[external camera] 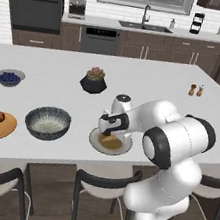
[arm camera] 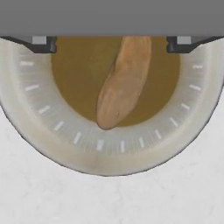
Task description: Pick the chicken drumstick and sweet potato from their plates and place them in the bowl. Then put the bowl in the fridge.
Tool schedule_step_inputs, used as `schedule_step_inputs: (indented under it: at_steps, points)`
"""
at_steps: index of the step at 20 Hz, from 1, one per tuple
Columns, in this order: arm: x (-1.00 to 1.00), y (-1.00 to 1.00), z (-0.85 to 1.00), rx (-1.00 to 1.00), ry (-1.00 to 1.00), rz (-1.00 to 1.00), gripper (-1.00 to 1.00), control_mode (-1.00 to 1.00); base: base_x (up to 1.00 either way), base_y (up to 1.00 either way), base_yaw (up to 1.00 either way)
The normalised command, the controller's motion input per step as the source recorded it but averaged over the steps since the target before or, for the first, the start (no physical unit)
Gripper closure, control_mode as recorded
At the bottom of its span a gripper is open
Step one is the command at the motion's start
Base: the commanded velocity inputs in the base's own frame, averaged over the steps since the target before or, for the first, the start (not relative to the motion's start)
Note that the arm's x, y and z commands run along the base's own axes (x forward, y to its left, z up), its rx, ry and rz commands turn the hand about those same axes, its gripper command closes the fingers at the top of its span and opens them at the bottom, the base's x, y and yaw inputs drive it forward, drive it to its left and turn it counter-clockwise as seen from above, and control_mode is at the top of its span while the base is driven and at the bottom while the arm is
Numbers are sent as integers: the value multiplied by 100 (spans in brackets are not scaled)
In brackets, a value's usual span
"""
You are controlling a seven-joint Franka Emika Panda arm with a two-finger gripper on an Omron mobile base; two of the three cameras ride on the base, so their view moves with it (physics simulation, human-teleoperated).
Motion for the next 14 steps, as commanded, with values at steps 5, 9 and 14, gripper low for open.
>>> schedule_step_inputs:
  at_steps: [5,9,14]
  points:
    - [32,0,-8,8,1,0,-100,-100,0,0,0]
    - [7,0,-24,3,2,-1,-100,-100,0,0,0]
    - [0,0,-33,0,3,-4,-100,-100,0,0,0]
